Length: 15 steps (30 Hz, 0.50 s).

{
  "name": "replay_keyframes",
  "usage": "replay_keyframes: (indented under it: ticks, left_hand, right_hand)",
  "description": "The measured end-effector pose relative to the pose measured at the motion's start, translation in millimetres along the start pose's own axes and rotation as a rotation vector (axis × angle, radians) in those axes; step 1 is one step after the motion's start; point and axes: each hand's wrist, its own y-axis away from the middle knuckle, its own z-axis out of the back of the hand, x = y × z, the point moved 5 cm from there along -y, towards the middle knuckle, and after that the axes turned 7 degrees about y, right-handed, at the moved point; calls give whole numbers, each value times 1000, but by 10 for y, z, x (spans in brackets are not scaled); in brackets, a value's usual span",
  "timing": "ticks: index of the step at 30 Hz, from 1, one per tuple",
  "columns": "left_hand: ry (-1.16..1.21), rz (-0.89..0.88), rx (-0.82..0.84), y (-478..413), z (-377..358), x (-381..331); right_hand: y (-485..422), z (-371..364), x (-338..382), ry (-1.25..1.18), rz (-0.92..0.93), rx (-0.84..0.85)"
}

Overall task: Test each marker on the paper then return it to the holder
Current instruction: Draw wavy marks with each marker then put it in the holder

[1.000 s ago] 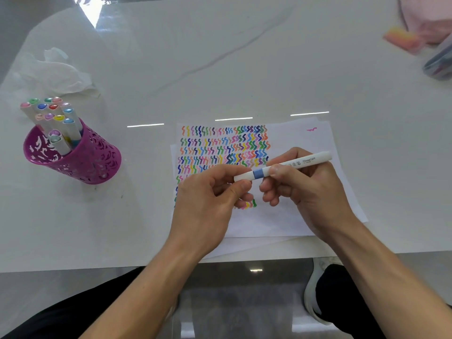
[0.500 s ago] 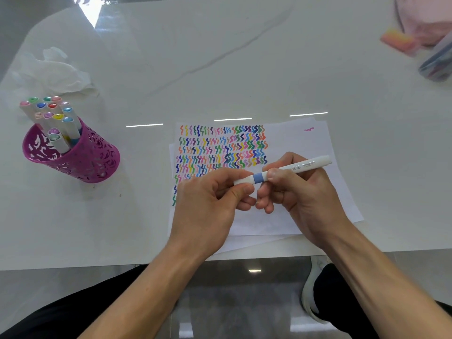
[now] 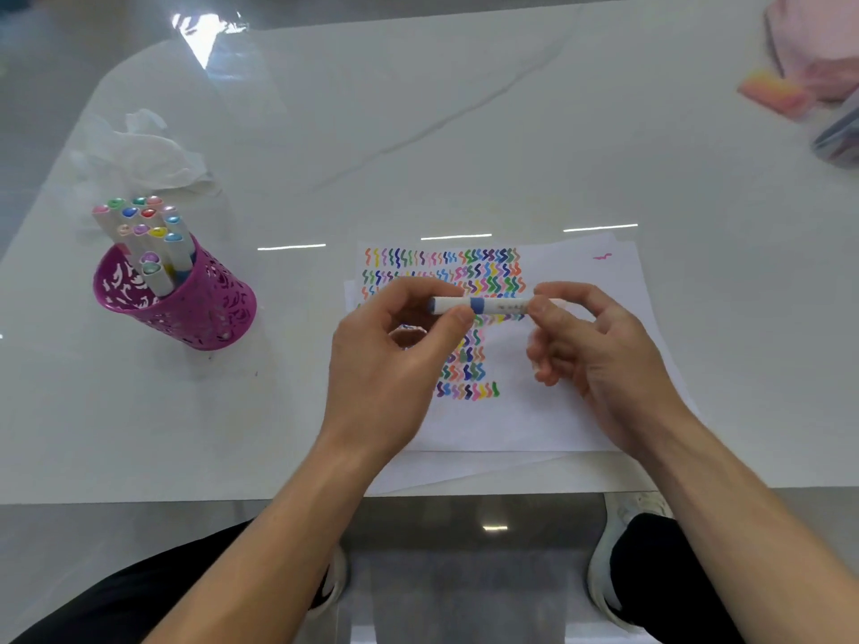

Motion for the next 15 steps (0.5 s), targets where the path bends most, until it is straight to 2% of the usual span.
replay_keyframes:
  ticks: [4, 8, 15]
  left_hand:
    - [29, -77, -75, -3, 98, -85]
    - [20, -197, -180, 37, 243, -209]
    - [-211, -576, -367, 152, 565, -513]
  right_hand:
    - [40, 19, -4, 239, 96, -90]
    - [84, -61, -18, 444, 190, -81]
    - [166, -225, -43, 925, 366, -9]
